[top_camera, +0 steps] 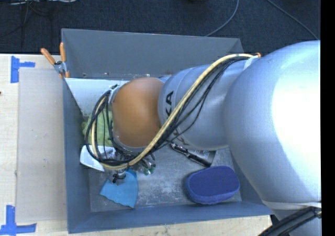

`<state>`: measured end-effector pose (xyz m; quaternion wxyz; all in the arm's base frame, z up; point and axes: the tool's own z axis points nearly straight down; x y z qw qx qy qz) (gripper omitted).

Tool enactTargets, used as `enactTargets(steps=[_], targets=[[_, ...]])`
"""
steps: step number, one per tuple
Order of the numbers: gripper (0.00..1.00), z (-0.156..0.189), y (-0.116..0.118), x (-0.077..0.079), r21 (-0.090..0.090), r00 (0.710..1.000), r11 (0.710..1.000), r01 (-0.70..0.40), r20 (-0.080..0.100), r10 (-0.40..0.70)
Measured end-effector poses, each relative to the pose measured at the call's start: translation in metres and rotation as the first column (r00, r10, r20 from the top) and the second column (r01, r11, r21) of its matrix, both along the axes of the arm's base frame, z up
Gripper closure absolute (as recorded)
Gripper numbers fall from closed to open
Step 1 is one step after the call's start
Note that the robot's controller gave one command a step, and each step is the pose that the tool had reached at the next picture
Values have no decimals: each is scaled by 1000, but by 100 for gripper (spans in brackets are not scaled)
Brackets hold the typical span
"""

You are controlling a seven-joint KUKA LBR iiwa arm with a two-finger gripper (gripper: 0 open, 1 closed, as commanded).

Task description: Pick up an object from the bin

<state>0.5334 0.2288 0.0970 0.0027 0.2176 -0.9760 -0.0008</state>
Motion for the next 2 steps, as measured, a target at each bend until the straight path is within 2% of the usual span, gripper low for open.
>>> enactTargets(steps=[2], targets=[[100, 0, 0, 0, 0, 1000, 1000, 1, 0, -1]])
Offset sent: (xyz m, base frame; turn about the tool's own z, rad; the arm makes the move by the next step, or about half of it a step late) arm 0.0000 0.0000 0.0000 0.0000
